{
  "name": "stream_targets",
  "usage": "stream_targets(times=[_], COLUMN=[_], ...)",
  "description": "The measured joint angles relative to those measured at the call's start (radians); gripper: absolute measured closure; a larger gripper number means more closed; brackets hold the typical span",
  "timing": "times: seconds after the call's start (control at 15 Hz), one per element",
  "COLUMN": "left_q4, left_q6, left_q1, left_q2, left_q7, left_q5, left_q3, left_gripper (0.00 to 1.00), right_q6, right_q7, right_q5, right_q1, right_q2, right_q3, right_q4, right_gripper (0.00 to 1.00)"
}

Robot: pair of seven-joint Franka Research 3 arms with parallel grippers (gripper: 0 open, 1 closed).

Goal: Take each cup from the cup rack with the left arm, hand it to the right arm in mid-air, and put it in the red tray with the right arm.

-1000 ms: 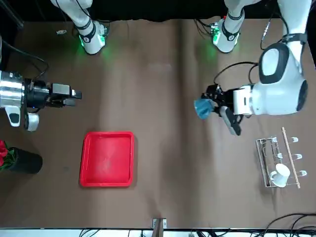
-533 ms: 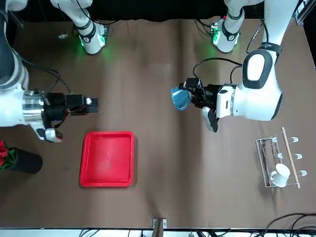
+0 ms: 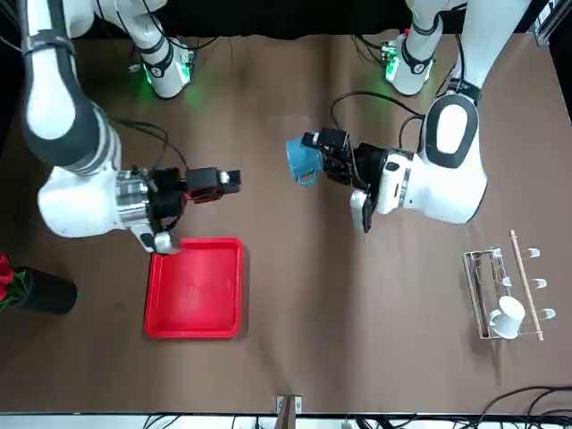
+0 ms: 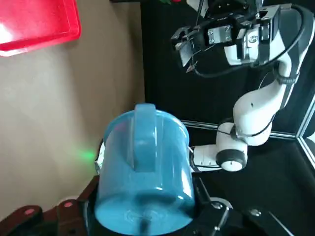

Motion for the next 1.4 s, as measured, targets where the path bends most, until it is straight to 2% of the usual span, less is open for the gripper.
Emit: stream_targets(times=[0.13, 0.2, 0.33, 0.47, 0.53, 0.93, 1.0, 1.07, 1.13, 1.4], left_q4=[0.020, 0.031, 0.049, 0.060, 0.064, 0.076, 0.076, 0.077, 0.077, 0.078], left_q6=[0.012, 0.017, 0.036, 0.070, 0.085, 0.126, 0.127, 0.127, 0.127, 0.129], left_q1=[-0.009, -0.013, -0.023, -0.040, -0.049, -0.071, -0.071, -0.071, -0.071, -0.072], left_q2=[0.017, 0.025, 0.040, 0.052, 0.056, 0.064, 0.064, 0.064, 0.066, 0.066], left_q7=[-0.014, -0.020, -0.024, -0.025, -0.025, -0.027, -0.027, -0.030, -0.035, -0.036], left_q5=[-0.001, -0.001, -0.001, -0.001, -0.002, -0.005, -0.006, -0.009, -0.019, -0.021], left_q3=[0.000, 0.000, 0.000, 0.000, 0.000, 0.000, 0.000, 0.000, 0.000, -0.001], left_gripper=[0.24, 0.24, 0.24, 0.24, 0.24, 0.24, 0.24, 0.24, 0.24, 0.24], right_q6=[0.049, 0.055, 0.055, 0.055, 0.055, 0.060, 0.060, 0.059, 0.059, 0.059], right_q7=[0.000, 0.000, 0.000, 0.001, 0.004, 0.023, 0.024, 0.021, 0.010, 0.010], right_q5=[0.010, 0.011, 0.014, 0.018, 0.020, 0.021, 0.020, 0.025, 0.029, 0.029], right_q1=[0.030, 0.038, 0.052, 0.069, 0.080, 0.121, 0.121, 0.120, 0.120, 0.120], right_q2=[0.003, 0.004, 0.005, 0.006, 0.007, 0.019, 0.020, 0.021, 0.021, 0.021], right_q3=[0.000, 0.000, 0.000, 0.000, 0.000, -0.001, -0.001, -0.003, -0.004, -0.006], right_q4=[0.000, 0.000, 0.000, 0.000, 0.000, 0.000, 0.000, 0.001, 0.002, 0.004], right_gripper=[0.30, 0.34, 0.38, 0.58, 0.61, 0.63, 0.67, 0.77, 0.80, 0.80])
